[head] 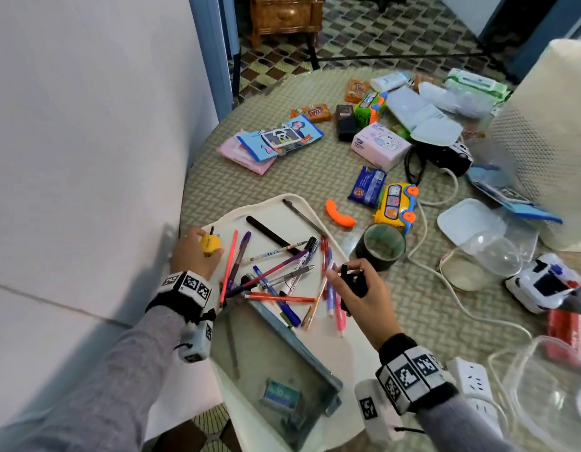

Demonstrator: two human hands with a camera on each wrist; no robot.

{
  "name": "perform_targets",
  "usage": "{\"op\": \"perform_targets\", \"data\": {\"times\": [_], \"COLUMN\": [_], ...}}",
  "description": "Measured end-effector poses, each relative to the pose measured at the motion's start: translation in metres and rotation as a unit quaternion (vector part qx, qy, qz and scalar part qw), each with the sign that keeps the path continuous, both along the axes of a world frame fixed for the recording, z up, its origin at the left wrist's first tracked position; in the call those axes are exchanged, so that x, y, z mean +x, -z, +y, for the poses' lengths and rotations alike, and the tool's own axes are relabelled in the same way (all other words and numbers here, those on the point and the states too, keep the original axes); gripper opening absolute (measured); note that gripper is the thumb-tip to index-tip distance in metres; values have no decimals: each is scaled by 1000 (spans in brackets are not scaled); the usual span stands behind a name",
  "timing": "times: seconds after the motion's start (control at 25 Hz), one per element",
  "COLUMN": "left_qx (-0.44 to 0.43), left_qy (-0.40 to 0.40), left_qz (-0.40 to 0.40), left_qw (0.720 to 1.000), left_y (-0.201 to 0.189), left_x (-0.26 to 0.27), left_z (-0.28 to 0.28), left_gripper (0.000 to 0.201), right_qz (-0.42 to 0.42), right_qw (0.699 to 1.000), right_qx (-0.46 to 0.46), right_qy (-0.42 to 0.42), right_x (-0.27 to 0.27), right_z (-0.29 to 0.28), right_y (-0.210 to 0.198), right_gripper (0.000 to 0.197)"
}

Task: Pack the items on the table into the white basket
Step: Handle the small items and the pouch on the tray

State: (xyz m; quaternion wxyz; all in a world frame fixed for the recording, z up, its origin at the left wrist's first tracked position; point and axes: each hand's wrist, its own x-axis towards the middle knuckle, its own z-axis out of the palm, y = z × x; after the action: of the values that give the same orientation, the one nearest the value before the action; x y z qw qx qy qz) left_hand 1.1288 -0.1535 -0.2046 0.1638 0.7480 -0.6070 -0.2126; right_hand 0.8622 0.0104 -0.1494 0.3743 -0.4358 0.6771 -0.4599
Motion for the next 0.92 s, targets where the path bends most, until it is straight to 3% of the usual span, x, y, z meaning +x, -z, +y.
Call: {"op": "perform_targets", "data": {"times": [0.2,0.36,0.56,0.64,0.76,0.92], "left_qx": [-12,-96,-79,-63,-53,-60], "left_qy": [-30,-55,53,120,210,268], "left_qz": [78,142,198,189,207,273], "left_qw": [996,984,976,973,954,922], "left_y": [-13,-43,-64,-68,-74,-86], "left_x": [-10,-37,-86,-112,-153,-211], "left_z": [11,36,79,101,135,182], "left_gripper": [45,52,55,53,69,50], "right_qz": [4,16,106,103,79,68], "right_qw": [1000,999,992,989,986,979], "right_qx": [-11,-15,-29,-24,-39,-63], "right_qy": [-6,29,68,106,144,181], "right_x": [-9,-18,-35,-47,-71,-114], "right_z": [6,19,42,58,88,138], "right_y": [8,9,-4,-5,-11,-21], "right_gripper": [26,41,34,30,25,23]}}
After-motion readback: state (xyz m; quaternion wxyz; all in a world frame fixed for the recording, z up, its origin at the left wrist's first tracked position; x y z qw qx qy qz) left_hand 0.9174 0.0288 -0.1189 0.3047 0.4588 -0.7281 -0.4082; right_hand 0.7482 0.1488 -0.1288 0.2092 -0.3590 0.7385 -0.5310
